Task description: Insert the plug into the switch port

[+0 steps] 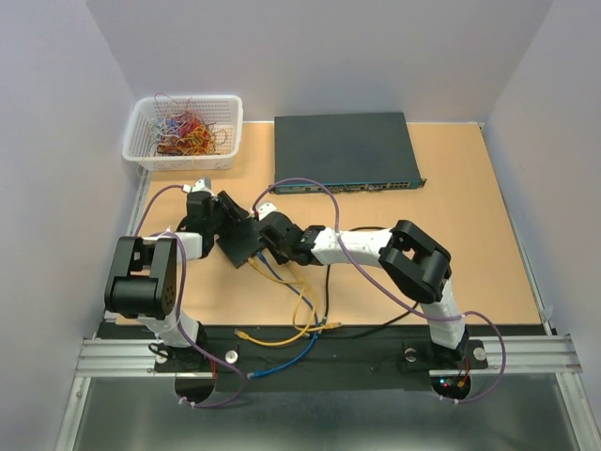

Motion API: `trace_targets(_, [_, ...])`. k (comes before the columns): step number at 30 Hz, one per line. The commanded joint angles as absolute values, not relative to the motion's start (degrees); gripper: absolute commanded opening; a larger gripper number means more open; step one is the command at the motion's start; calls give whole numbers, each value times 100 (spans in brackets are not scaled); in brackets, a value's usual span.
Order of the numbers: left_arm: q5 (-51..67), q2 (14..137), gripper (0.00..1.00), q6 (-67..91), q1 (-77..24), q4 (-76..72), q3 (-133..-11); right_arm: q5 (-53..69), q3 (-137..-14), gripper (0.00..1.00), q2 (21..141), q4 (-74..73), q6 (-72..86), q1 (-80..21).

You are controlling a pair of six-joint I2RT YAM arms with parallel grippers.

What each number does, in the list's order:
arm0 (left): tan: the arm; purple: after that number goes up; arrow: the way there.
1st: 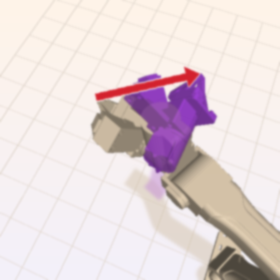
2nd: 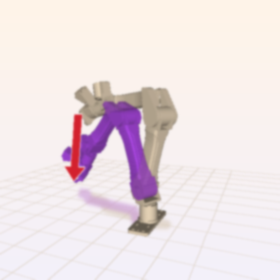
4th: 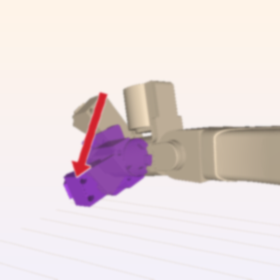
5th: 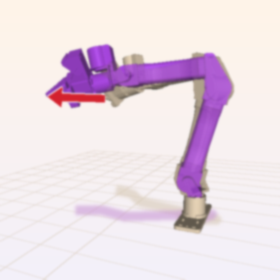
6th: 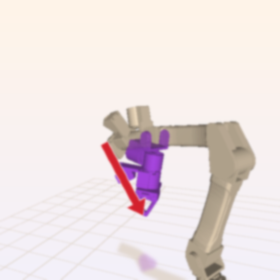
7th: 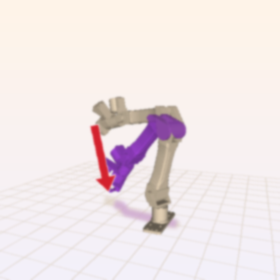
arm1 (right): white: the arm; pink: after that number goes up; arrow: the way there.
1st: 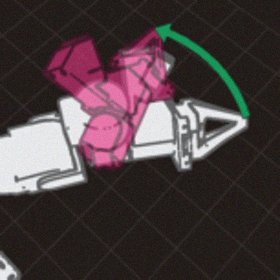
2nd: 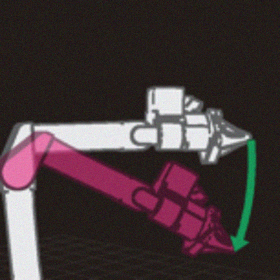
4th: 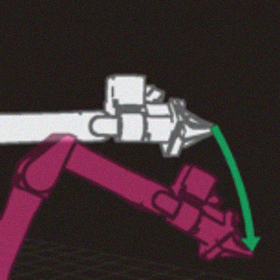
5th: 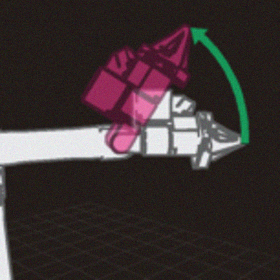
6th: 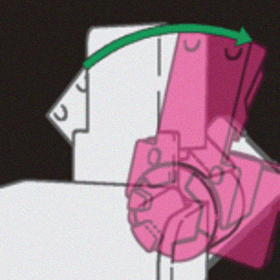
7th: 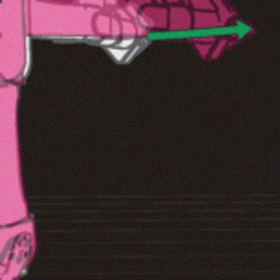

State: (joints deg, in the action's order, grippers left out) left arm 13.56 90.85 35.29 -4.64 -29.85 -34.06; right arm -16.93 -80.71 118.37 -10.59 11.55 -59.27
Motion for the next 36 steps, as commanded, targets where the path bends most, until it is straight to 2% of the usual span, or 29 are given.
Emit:
trace_targets(1, [1415, 8851, 60, 3577, -448, -2857, -3305, -1302, -8385, 1, 11865, -756, 1134, -5950])
trace_targets(36, [1336, 8930, 59, 3542, -457, -2760, -3401, -993, -8314, 0, 11584, -1125, 1195, -6170])
